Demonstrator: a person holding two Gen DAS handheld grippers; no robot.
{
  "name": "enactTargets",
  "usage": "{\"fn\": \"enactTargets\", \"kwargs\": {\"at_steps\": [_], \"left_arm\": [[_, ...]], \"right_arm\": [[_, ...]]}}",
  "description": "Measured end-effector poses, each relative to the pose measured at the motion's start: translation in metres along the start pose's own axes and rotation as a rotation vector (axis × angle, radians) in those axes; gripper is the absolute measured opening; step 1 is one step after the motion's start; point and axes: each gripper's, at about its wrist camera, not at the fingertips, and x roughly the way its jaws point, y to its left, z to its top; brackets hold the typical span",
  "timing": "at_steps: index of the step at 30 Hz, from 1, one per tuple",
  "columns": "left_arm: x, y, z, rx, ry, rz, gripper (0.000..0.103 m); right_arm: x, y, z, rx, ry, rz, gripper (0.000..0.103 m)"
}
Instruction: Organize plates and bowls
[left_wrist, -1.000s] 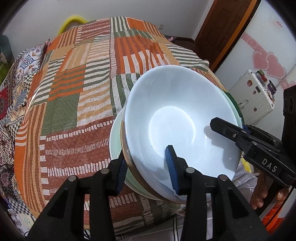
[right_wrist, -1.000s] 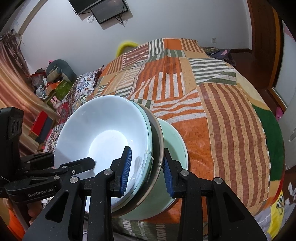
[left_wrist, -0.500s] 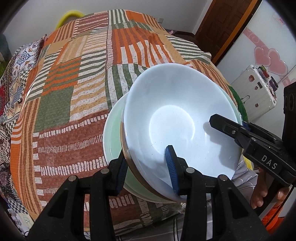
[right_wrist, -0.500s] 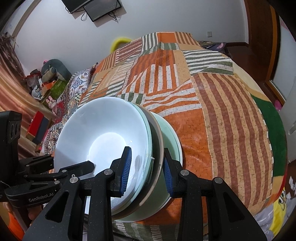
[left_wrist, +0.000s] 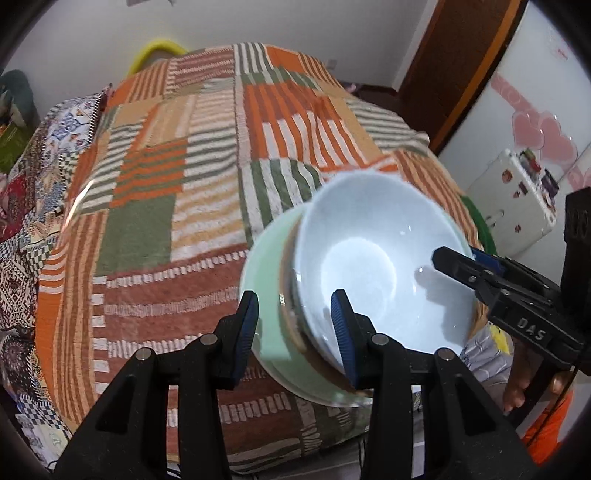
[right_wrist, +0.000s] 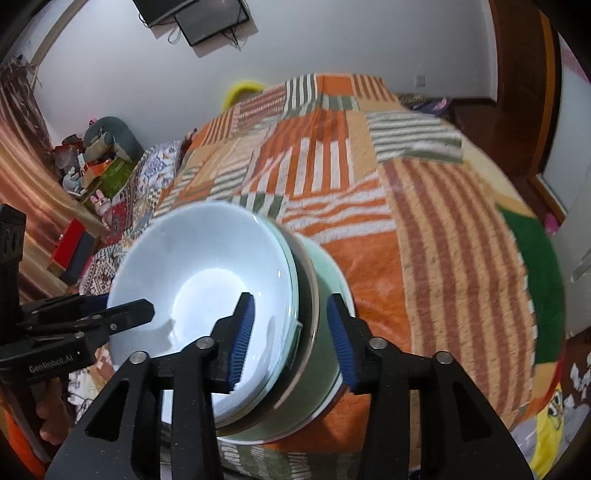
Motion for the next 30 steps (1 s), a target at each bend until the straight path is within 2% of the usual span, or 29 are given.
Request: {"fn": "enactTargets", "kwargs": {"at_steps": [3, 6, 12, 13, 15, 18, 21, 23, 24, 25, 26, 30], "left_arm": [[-0.017, 0.002, 0.002, -0.008, -0.061, 0.006, 0.041], [-0.043, -0.002, 0.003, 0.006, -0.158, 0.006, 0.042], [-0.097, -0.019, -0.001, 0.049, -0.374, 0.035, 0.053], [-0.105, -0.021, -0.002, 0.054, -0.409, 0.039, 0.056], [-0.121, -0.027, -0.006, 0.060, -0.476, 0.039, 0.058], [-0.141, -0.034, -0.011, 0.068, -0.560, 0.034, 0.064], [-0.158, -0.042, -0.016, 0.079, -0.631, 0.033, 0.064], [-0.166, -0.046, -0.020, 0.086, -0.664, 0.031, 0.066], [-0.169, -0.046, -0.023, 0.086, -0.674, 0.031, 0.071], [-0.173, -0.047, -0.026, 0.085, -0.688, 0.029, 0.083], [-0.176, -0.048, -0.029, 0.080, -0.710, 0.026, 0.089], [-0.189, -0.050, -0.042, 0.081, -0.783, 0.033, 0.098]], "right_arm": [[-0.014, 0.003, 0.006, -0.014, -0.047, 0.002, 0.045], [-0.031, 0.011, 0.012, -0.051, -0.103, -0.010, 0.045], [-0.072, 0.028, 0.018, -0.114, -0.222, -0.012, 0.046], [-0.077, 0.031, 0.019, -0.119, -0.238, -0.011, 0.047], [-0.092, 0.035, 0.020, -0.129, -0.288, -0.001, 0.059], [-0.113, 0.042, 0.018, -0.148, -0.367, 0.000, 0.061], [-0.131, 0.048, 0.016, -0.173, -0.419, 0.001, 0.061], [-0.139, 0.052, 0.015, -0.184, -0.449, 0.002, 0.067], [-0.144, 0.053, 0.014, -0.186, -0.466, 0.001, 0.074], [-0.146, 0.054, 0.013, -0.189, -0.482, 0.001, 0.076], [-0.151, 0.055, 0.011, -0.193, -0.501, 0.001, 0.078], [-0.161, 0.059, 0.006, -0.216, -0.547, 0.003, 0.086]]}}
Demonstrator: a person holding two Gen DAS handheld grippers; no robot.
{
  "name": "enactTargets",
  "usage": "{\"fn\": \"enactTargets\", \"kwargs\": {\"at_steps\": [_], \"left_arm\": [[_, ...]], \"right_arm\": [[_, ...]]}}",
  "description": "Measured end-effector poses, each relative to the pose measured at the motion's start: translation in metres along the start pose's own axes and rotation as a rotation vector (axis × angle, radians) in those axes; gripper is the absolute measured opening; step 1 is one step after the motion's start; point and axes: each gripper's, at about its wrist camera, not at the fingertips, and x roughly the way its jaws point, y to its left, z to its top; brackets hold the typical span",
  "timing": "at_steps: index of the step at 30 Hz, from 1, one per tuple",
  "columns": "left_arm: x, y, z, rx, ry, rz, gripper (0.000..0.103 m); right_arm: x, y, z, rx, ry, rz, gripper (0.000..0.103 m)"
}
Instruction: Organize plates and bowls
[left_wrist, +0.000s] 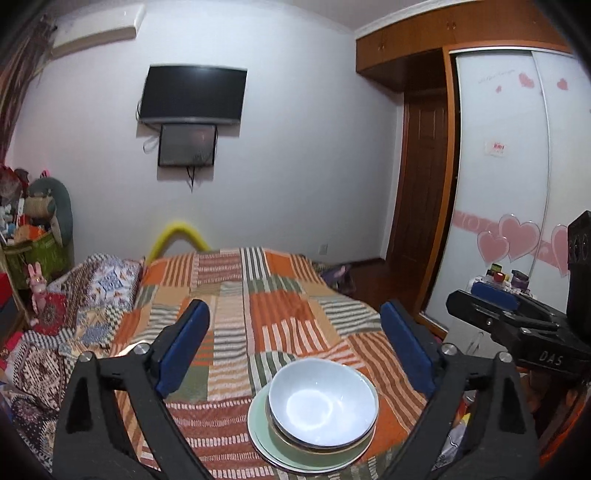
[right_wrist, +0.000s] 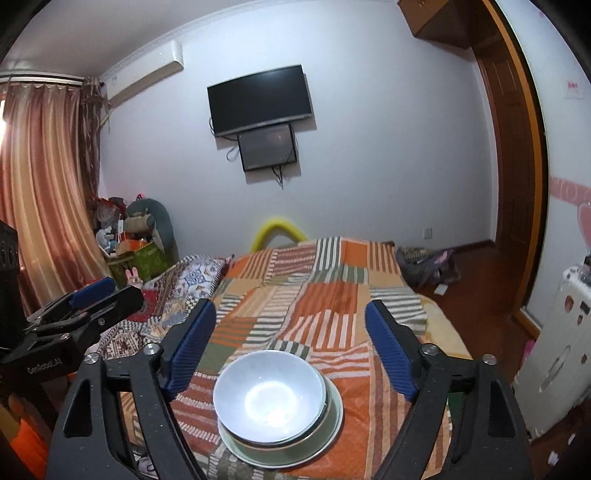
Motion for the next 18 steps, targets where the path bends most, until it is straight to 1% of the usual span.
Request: {"fn": "enactTargets", "kwargs": {"at_steps": [2, 4, 6, 9, 18], "left_arm": [[-0.008, -0.002, 0.000, 0.008, -0.024, 0.016, 0.101], [-0.011, -0.003, 0.000, 0.015, -0.031, 0.017, 0.102], [-0.014, -0.004, -0.002, 0.017, -0.033, 0.018, 0.102], [-0.015, -0.002, -0.004, 0.008, -0.030, 0.015, 0.103], [-0.022, 0.004, -0.008, -0.013, -0.032, 0.028, 0.103]], "right_arm": [[-0.002, 0.001, 0.000, -0.004, -0.015, 0.005, 0.090], [-0.007, 0.002, -0.001, -0.004, -0.029, 0.013, 0.094], [-0.008, 0.003, -0.001, 0.000, -0.040, 0.018, 0.102], [-0.010, 0.005, -0.003, 0.006, -0.050, 0.025, 0.103], [-0.013, 0.006, -0.011, 0.014, -0.043, 0.023, 0.103]]}}
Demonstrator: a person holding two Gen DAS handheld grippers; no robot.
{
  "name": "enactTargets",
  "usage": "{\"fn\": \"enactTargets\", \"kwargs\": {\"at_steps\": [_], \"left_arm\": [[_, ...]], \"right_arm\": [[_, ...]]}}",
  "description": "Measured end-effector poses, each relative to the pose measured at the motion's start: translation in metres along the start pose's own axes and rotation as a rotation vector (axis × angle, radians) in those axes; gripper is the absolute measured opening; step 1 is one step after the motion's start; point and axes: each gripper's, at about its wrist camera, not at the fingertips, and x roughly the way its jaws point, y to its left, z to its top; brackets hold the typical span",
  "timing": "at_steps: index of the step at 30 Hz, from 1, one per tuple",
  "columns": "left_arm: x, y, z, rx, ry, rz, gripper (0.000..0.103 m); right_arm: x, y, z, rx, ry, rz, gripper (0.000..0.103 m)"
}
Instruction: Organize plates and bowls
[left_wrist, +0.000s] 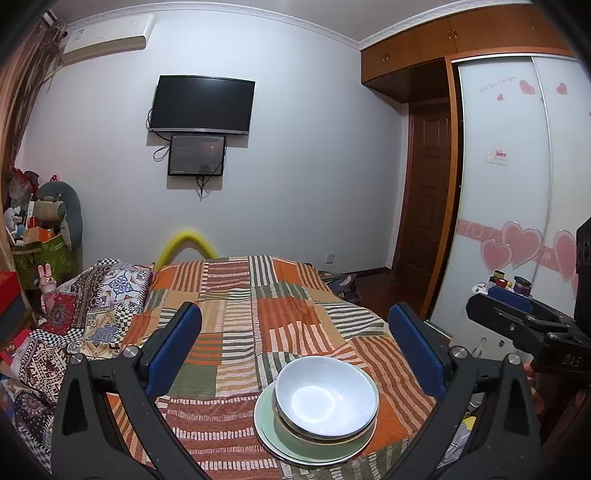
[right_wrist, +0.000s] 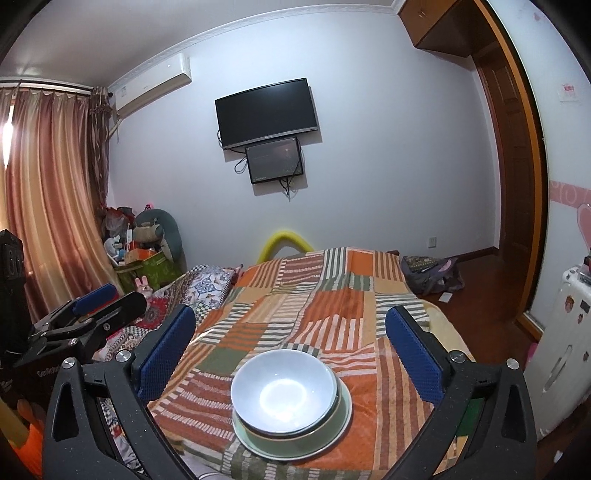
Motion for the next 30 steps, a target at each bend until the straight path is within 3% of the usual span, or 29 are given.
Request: {"fn": "enactTargets", "kwargs": {"at_steps": [30], "left_arm": [[0.0007, 0.0006, -0.0032, 0.001, 0.017, -0.004, 0.103]], "right_arm": [[-0.0065, -0.0017, -0.0004, 0.014, -0.003, 0.013, 0.103]]}}
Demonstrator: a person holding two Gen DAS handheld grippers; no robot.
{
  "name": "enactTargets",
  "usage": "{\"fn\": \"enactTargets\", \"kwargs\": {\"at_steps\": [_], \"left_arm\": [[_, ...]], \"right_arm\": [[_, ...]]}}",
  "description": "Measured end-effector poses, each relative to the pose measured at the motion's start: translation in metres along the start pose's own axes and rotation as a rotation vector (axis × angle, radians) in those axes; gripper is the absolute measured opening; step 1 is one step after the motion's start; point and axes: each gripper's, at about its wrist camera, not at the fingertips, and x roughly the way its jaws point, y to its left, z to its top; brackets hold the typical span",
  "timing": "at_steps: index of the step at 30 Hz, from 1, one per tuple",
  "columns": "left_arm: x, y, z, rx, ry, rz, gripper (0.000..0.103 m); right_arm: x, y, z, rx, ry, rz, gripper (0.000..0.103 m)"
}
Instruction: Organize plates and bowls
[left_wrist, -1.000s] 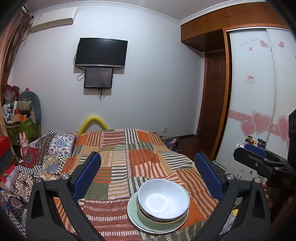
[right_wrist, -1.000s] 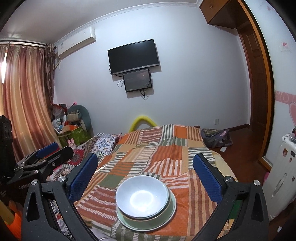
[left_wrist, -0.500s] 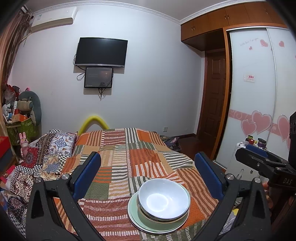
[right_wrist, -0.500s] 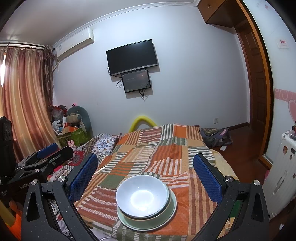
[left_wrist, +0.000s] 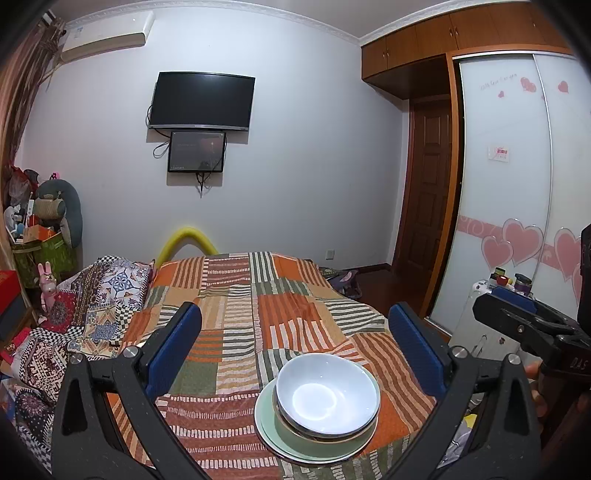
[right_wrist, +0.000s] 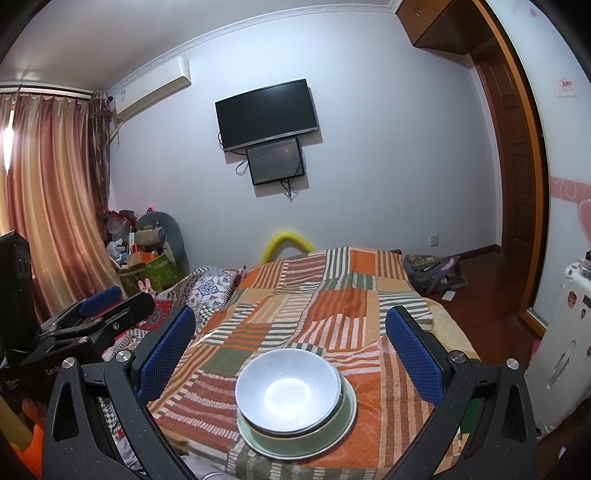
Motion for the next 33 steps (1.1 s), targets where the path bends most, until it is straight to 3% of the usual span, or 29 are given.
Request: {"fn": "enactTargets", "kwargs": {"at_steps": [33], "left_arm": [[0.0026, -0.0028, -0.0003, 0.014, 0.019, -0.030, 0.103]], "right_arm": [[0.0023, -0.0023, -0.0042, 0.014, 0.020, 0.007, 0.103]]}}
